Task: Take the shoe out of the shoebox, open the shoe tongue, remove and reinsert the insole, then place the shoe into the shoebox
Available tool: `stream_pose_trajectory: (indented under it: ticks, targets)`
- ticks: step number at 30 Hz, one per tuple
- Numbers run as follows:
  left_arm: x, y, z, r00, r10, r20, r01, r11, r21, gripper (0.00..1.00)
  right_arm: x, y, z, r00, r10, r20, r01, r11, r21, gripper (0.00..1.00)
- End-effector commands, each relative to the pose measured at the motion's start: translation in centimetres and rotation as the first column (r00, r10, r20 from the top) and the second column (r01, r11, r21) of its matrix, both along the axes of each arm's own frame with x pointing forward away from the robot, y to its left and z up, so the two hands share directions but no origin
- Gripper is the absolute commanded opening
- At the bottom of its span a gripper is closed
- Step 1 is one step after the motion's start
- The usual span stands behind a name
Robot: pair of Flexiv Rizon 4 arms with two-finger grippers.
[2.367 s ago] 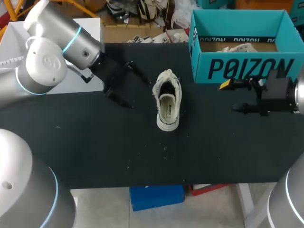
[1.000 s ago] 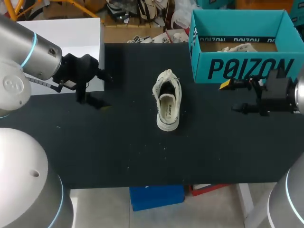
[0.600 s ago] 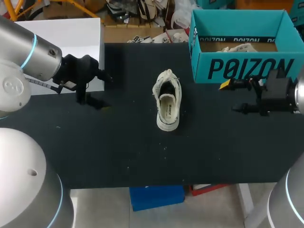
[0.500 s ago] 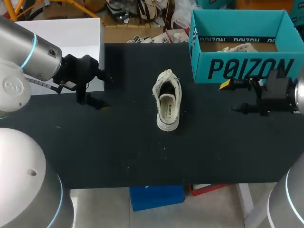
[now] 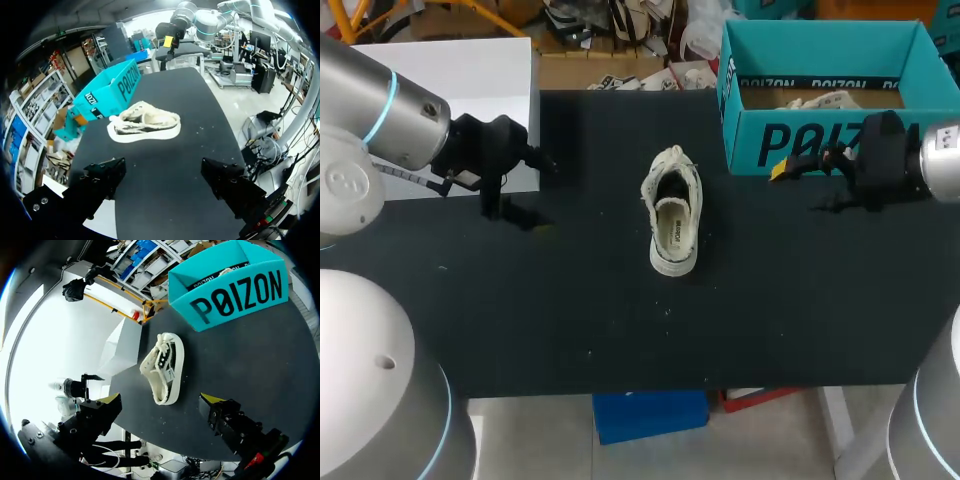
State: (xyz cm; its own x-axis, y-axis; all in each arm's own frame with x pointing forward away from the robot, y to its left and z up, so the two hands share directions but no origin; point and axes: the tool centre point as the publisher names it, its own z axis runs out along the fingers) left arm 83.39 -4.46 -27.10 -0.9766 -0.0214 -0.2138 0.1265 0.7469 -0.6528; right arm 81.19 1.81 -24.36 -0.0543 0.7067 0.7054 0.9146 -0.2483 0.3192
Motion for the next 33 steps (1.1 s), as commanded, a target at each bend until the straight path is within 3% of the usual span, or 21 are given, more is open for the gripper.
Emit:
stream_pose_trajectory:
  ticks: [1, 14, 18, 25, 33]
  targets:
    - [-0.1, 0.0, 0.0, 1.0, 0.002, 0.002, -0.002, 1.0, 0.003, 1.0, 3.4, 2.1, -0.5, 0.997, 0.025, -0.075, -0.046, 0.956, -0.291, 1.0]
    - [-0.1, 0.0, 0.0, 1.0, 0.002, 0.002, -0.002, 1.0, 0.003, 1.0, 3.4, 2.1, -0.5, 0.997, 0.025, -0.075, -0.046, 0.956, -0.291, 1.0]
    - [-0.1, 0.0, 0.0, 1.0, 0.002, 0.002, -0.002, 1.0, 0.003, 1.0, 4.4, 2.4, -0.3, 0.99, 0.107, -0.087, -0.131, 0.922, -0.365, 1.0]
    - [-0.1, 0.0, 0.0, 1.0, 0.002, 0.002, -0.002, 1.0, 0.003, 1.0, 6.0, 4.1, -1.5, 0.982, 0.146, -0.118, -0.184, 0.877, -0.444, 1.0]
    - [-0.1, 0.0, 0.0, 1.0, 0.002, 0.002, -0.002, 1.0, 0.003, 1.0, 6.5, 6.1, -3.8, 0.979, 0.122, -0.166, -0.187, 0.865, -0.466, 0.97]
